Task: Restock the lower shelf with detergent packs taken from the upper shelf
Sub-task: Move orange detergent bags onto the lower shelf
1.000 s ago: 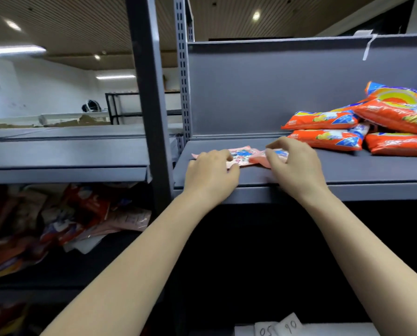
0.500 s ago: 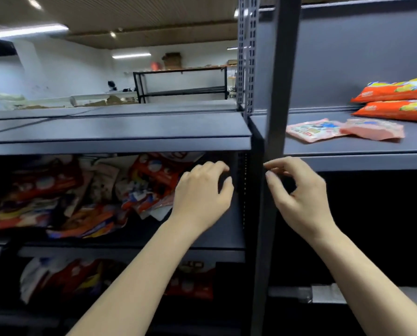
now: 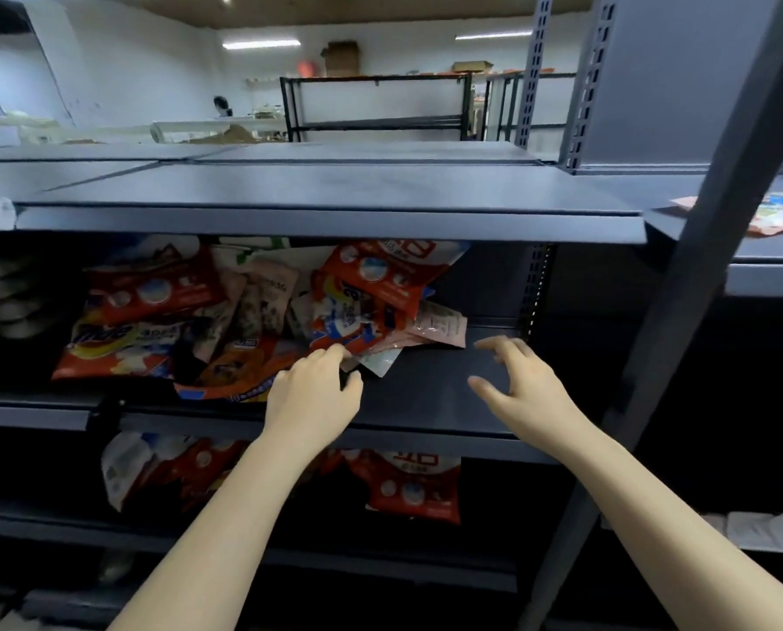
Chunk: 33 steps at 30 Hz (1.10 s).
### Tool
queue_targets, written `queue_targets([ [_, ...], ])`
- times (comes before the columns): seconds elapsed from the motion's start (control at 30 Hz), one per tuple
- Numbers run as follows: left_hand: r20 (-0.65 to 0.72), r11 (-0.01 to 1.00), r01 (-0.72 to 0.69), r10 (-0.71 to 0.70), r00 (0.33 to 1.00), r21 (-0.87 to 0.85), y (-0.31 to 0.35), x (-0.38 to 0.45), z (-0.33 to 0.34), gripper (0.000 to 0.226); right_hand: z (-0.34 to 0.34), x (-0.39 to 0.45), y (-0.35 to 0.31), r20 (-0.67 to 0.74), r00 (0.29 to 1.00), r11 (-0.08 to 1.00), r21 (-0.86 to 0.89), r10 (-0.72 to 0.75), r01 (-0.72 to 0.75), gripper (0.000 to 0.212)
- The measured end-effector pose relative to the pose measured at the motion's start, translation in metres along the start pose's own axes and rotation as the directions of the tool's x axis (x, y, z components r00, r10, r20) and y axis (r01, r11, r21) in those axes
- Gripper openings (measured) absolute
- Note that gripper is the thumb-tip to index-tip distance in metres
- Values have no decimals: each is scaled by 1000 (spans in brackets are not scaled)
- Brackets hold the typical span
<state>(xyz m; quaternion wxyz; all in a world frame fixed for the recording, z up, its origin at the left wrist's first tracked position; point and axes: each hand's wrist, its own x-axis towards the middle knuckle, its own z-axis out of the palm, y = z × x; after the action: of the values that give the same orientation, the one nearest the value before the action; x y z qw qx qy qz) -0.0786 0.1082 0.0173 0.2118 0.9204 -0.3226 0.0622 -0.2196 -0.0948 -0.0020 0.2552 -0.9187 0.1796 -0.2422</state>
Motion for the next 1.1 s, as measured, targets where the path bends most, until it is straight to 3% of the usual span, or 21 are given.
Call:
queue_targets([
  [0.2,59,992,124,-126,990,30,-40,23,6,42,32,40,5,105,993,998,-8,62,-61,44],
  [0.37,86,981,194,-195,977,17,-58,51,11,31,57,77,17,157,983,995,33,92,-98,47],
  [0.57,102,975,211,-203,974,-74,-67,81,37,23,81,105,36,202,976,995,45,80,-91,43],
  [0.8,163,961,264,-249,955,-78,-100,103,53,32,102,124,45,224,970,996,-16,92,-90,34],
  [0.9,226,948,284,-248,942,-141,-117,118,51,34,115,133,44,253,963,993,-84,96,-77,30],
  [0.97,239,922,264,-198,950,-283,-129,123,48,29,122,137,41,249,963,991,-113,102,-75,24],
  [1.03,203,953,157,-105,973,-258,-144,128,39,36,130,137,33,206,970,990,-70,131,-119,10],
  [1.1,216,959,129,-75,974,-252,-159,129,28,51,143,138,20,176,974,988,32,146,-154,23],
])
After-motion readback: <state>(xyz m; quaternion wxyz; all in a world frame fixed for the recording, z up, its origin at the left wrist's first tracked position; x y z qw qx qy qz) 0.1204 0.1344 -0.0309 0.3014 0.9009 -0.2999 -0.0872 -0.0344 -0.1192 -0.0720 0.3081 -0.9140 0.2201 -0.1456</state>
